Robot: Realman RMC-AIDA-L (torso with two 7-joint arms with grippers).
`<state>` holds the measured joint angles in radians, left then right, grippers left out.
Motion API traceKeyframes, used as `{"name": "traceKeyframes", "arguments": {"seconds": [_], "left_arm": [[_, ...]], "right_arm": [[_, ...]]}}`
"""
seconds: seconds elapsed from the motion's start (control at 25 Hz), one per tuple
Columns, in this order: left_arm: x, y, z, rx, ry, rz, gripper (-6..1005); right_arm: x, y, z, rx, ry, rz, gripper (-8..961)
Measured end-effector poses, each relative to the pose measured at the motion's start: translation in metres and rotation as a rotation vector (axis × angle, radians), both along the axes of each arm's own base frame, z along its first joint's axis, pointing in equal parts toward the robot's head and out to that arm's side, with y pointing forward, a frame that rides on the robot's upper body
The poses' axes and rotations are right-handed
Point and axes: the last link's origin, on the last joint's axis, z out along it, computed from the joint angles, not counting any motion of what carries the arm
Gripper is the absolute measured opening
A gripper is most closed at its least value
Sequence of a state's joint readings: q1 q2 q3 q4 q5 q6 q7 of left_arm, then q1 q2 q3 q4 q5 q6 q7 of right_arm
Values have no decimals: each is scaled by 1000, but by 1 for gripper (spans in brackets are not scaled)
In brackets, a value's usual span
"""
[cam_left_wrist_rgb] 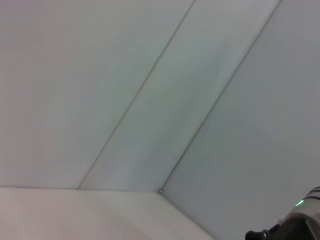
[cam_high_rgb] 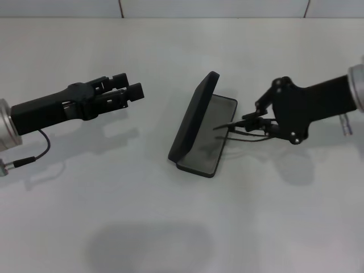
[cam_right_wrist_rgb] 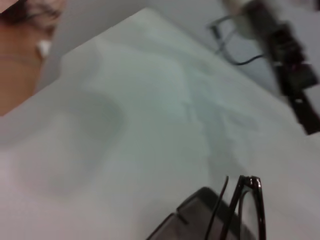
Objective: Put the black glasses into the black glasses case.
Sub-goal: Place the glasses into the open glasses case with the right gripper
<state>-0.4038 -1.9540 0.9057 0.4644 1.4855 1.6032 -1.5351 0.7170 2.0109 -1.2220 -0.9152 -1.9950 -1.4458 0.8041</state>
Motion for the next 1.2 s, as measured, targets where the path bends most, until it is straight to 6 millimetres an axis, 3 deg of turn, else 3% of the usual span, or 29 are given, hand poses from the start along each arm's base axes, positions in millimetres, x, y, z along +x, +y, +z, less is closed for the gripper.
{"name": "traceKeyframes", "arguments": {"seconds": [0.4,1.2], "left_arm": [[-4,0,0,3,8,20,894],[-5,3,-2,9,14,38,894]], "right_arm": [[-20,12,-39,-24,-215,294,101],[-31,22,-75,59,-202,562,131]]}}
